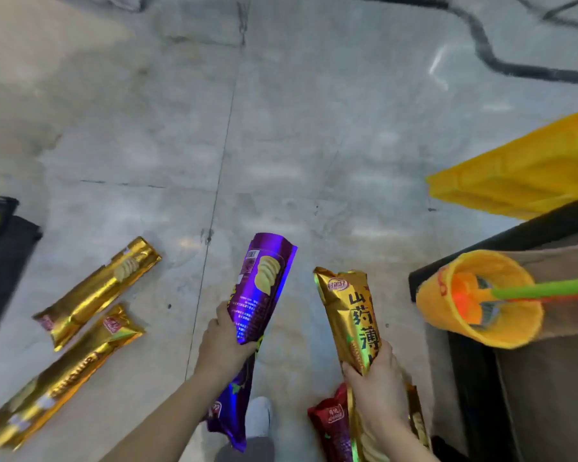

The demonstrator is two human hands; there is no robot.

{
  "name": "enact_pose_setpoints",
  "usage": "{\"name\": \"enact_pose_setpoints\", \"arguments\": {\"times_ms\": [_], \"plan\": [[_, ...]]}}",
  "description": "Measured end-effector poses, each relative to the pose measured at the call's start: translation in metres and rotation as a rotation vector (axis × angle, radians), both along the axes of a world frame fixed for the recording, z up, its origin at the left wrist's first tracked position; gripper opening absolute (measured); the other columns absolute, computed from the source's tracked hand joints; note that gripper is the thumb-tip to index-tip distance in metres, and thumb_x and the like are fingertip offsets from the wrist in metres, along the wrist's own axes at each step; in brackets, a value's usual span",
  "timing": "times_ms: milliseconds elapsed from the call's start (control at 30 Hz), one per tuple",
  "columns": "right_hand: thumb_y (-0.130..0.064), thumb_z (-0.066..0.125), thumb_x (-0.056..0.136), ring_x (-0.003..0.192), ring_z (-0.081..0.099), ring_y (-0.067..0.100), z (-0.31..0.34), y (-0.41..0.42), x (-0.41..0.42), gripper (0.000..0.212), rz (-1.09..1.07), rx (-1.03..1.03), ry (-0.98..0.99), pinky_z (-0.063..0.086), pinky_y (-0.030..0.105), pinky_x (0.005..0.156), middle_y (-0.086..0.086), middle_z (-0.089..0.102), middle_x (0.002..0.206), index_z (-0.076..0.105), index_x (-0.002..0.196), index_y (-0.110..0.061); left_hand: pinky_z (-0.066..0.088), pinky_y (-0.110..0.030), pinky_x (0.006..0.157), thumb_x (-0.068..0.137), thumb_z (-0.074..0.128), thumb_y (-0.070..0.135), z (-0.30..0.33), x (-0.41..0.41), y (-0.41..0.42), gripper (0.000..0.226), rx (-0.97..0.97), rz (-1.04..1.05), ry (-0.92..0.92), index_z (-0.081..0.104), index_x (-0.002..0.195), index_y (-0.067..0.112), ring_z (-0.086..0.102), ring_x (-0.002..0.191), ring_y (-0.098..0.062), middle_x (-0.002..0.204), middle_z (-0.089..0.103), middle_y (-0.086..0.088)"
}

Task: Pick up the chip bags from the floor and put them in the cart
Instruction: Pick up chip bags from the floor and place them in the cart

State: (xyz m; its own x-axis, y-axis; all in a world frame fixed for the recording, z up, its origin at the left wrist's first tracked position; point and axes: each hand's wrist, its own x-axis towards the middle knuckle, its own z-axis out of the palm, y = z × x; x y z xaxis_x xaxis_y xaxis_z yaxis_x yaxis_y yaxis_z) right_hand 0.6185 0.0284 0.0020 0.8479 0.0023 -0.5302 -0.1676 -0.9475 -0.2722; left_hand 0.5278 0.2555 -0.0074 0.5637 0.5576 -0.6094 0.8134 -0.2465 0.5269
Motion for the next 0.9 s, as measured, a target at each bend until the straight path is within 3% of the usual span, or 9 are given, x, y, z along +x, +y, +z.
{"name": "enact_pose_setpoints", "arguments": {"times_ms": [200,300,433,600,667,800,900], "plan": [[-0.041,0.071,0.070,0.114,0.054,0.029,0.229,0.031,-0.025,0.076,-0.006,0.226,0.037,0.047,0.039,0.092,0.010,0.054,0.124,0.035,0.131,-0.014,0.046,-0.030,0.076,0.067,0.081,0.020,0.243,-0.047,0.005,0.086,-0.116,0.178,-0.120,0.026,0.133,0.011,0.057,0.108,-0.029,0.127,0.053,-0.012],[-0.042,0.069,0.071,0.114,0.055,0.027,0.341,0.043,-0.056,0.076,0.056,0.275,0.031,0.045,0.036,0.090,0.008,0.054,0.124,0.032,0.133,-0.016,0.048,-0.034,0.088,0.068,0.081,0.017,0.352,-0.089,0.007,0.088,-0.157,0.270,-0.183,0.024,0.135,0.009,0.055,0.113,-0.028,0.130,0.050,-0.012],[-0.045,0.066,0.071,0.111,0.057,0.025,0.452,0.066,-0.109,0.070,0.218,0.319,-0.005,0.045,0.033,0.082,0.006,0.055,0.122,0.034,0.127,-0.018,0.046,-0.032,0.087,0.069,0.080,0.018,0.467,-0.157,0.012,0.081,-0.123,0.364,-0.255,0.026,0.129,0.008,0.056,0.111,-0.029,0.127,0.053,-0.013],[-0.048,0.067,0.066,0.108,0.059,0.028,0.526,0.100,-0.193,0.070,0.402,0.382,-0.039,0.048,0.036,0.085,0.006,0.058,0.114,0.039,0.122,-0.018,0.044,-0.029,0.083,0.061,0.083,0.025,0.551,-0.263,0.010,0.084,-0.066,0.518,-0.340,0.031,0.124,0.008,0.056,0.099,-0.026,0.115,0.055,-0.010],[-0.048,0.067,0.065,0.106,0.060,0.029,0.547,0.113,-0.232,0.066,0.470,0.409,-0.051,0.047,0.037,0.081,0.006,0.061,0.112,0.041,0.118,-0.018,0.043,-0.028,0.082,0.058,0.084,0.029,0.573,-0.313,0.006,0.075,-0.023,0.591,-0.370,0.034,0.112,0.010,0.056,0.096,-0.023,0.109,0.055,-0.007],[-0.043,0.071,0.070,0.101,0.062,0.033,0.577,0.134,-0.328,0.054,0.604,0.498,-0.079,0.047,0.038,0.079,0.013,0.063,0.105,0.045,0.106,-0.013,0.046,-0.031,0.088,0.036,0.077,0.054,0.584,-0.437,-0.001,0.092,0.022,0.692,-0.408,0.041,0.109,0.012,0.059,0.102,-0.021,0.112,0.061,-0.005],[-0.041,0.070,0.075,0.099,0.062,0.036,0.590,0.139,-0.418,0.049,0.737,0.512,-0.068,0.046,0.038,0.077,0.013,0.064,0.104,0.044,0.104,-0.011,0.050,-0.036,0.088,0.037,0.077,0.052,0.581,-0.551,-0.022,0.096,0.059,0.838,-0.407,0.044,0.115,0.009,0.063,0.102,-0.025,0.112,0.064,-0.009]]}}
